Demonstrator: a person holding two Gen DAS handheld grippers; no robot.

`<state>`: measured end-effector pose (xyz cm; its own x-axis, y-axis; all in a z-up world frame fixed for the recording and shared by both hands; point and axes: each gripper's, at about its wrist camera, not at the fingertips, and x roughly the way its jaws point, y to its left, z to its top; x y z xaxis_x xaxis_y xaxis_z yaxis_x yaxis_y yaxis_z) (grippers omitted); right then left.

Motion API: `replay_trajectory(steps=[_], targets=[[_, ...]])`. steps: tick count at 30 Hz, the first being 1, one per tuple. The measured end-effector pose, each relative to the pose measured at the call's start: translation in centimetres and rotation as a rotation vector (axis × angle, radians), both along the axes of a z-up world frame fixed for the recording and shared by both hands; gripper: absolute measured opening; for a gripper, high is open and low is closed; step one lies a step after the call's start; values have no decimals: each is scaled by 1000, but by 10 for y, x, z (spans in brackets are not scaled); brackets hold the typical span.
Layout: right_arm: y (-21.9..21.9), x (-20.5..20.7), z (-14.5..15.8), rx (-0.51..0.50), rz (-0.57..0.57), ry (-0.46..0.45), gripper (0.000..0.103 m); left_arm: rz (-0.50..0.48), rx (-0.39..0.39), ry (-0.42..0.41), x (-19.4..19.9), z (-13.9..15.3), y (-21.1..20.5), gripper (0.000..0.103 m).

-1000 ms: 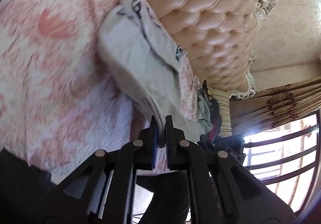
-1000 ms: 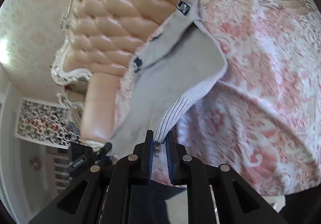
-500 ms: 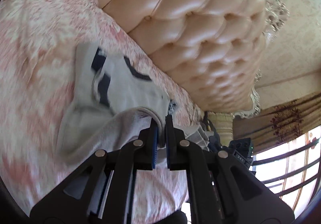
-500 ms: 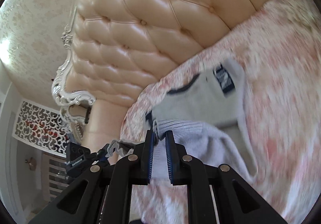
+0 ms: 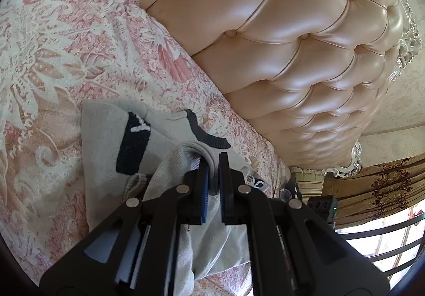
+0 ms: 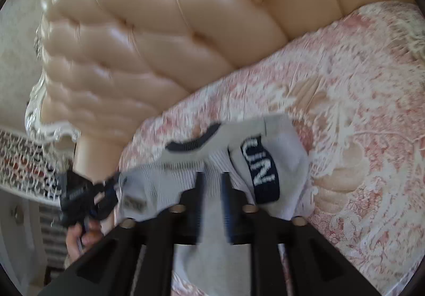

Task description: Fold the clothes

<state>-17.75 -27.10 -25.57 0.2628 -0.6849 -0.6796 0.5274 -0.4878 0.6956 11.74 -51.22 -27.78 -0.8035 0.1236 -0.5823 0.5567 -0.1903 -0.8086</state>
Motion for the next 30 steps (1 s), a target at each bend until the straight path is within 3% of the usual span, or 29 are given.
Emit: replay_trajectory(steps=[1, 2, 3, 5, 7, 9, 11, 13, 15, 20, 24, 27, 29, 30], targets=[[-1, 0, -3, 5, 17, -5, 47, -1, -1, 1, 2, -1, 1, 8], [-2, 0, -4, 22, 23, 10, 77, 1, 4, 4, 5, -3, 2, 8], [-4, 3, -1, 42, 36, 67, 92, 3, 9, 9, 7, -4, 4, 8], [-12, 14, 7, 81, 98, 221, 93, -4, -2, 8, 10, -4, 6, 8], [-22, 31, 16, 119, 205, 396, 90, -15, -20, 2, 11, -3, 8, 8], [-31, 54, 18, 146, 322, 558, 76, -17, -24, 5, 11, -3, 9, 8], [-35, 66, 19, 138, 378, 632, 72, -16, -31, 9, 11, -2, 10, 8], [-38, 69, 16, 117, 401, 627, 60, -19, -36, 8, 11, -2, 11, 8], [-43, 68, 8, 133, 415, 615, 34, -19, -35, 10, 13, -2, 11, 8], [-52, 64, -8, 149, 451, 594, 32, -23, -34, 21, 15, -2, 11, 8], [-56, 58, -6, 166, 412, 598, 34, -24, -35, 28, 17, -1, 11, 8], [-61, 65, -12, 210, 463, 639, 34, -21, -32, 29, 17, -2, 11, 8], [-64, 65, -14, 213, 464, 640, 32, -19, -32, 30, 18, -3, 11, 8], [-64, 62, -14, 204, 455, 627, 26, -17, -30, 32, 19, -3, 11, 8]])
